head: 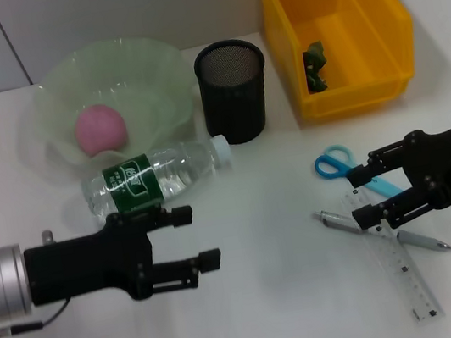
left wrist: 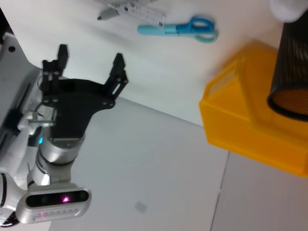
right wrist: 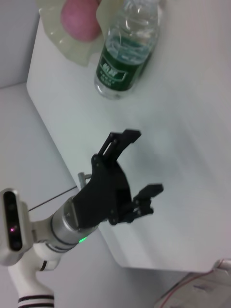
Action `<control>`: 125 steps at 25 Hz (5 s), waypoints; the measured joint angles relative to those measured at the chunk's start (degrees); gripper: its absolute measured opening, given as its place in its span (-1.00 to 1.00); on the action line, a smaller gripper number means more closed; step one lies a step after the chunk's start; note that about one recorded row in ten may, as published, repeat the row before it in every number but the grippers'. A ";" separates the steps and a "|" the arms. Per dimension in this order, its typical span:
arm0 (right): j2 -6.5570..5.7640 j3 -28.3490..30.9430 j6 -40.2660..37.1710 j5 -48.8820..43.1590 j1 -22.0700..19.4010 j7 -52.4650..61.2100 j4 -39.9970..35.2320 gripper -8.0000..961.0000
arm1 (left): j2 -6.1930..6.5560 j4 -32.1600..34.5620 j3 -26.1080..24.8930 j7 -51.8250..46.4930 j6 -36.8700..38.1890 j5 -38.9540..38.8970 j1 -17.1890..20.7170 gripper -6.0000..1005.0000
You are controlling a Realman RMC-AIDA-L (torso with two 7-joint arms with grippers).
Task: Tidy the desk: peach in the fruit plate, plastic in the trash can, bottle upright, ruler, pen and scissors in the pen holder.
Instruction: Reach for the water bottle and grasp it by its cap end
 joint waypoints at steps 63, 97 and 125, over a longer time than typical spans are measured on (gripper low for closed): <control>1.42 0.81 9.14 -0.27 -2.45 2.61 -1.75 0.62 | -1.38 18.10 38.29 -27.89 -36.42 30.65 -19.76 0.66; 1.51 0.81 9.14 -0.04 -2.50 2.83 -1.75 0.62 | -1.38 18.32 40.01 -28.45 -38.06 32.99 -18.74 0.63; 1.35 0.90 9.23 -0.14 -2.71 2.83 -1.76 0.62 | -1.38 20.33 42.66 -25.30 -41.39 29.02 -16.36 0.54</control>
